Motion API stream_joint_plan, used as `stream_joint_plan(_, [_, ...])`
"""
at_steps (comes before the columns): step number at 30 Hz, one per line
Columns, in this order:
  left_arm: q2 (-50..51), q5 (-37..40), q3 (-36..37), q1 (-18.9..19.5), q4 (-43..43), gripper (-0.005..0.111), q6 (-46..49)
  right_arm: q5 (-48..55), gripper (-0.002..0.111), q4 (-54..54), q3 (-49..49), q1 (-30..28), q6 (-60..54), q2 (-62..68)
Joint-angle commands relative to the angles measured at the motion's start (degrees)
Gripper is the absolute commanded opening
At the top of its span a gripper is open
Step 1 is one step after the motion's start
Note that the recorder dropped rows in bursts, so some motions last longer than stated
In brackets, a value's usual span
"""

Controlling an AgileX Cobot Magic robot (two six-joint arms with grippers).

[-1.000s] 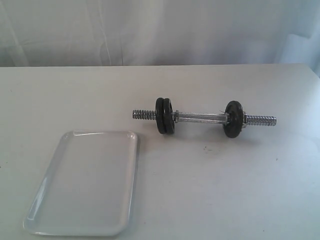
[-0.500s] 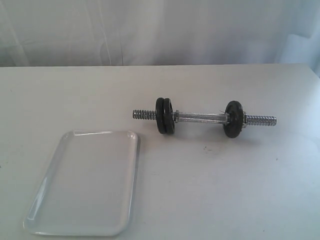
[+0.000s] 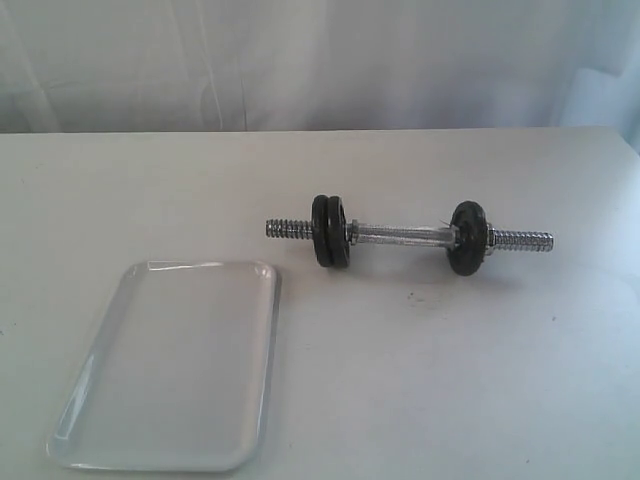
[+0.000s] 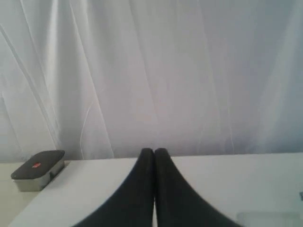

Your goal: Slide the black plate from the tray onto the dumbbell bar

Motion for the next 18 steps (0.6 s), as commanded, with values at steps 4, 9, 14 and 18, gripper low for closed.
stream_joint_plan(4, [0.0, 5.1, 12.4, -0.3, 1.1, 0.000, -0.4, -2.7, 0.000, -1.0, 5.9, 2.0, -0.2, 0.1])
stream_joint_plan(9, [0.0, -4.9, 26.7, -0.3, -0.2, 0.000, -1.1, -14.1, 0.000, -1.0, 17.3, 2.0, -0.2, 0.1])
stream_joint_plan(14, [0.0, -22.4, 42.2, -0.3, -1.3, 0.000, -1.3, -27.5, 0.000, -1.7, 30.9, 2.0, 0.0, 0.1])
stream_joint_plan(18, [0.0, -41.5, 54.8, -0.3, -2.2, 0.000, -1.3, -39.8, 0.000, -2.1, 42.4, 2.0, 0.0, 0.1])
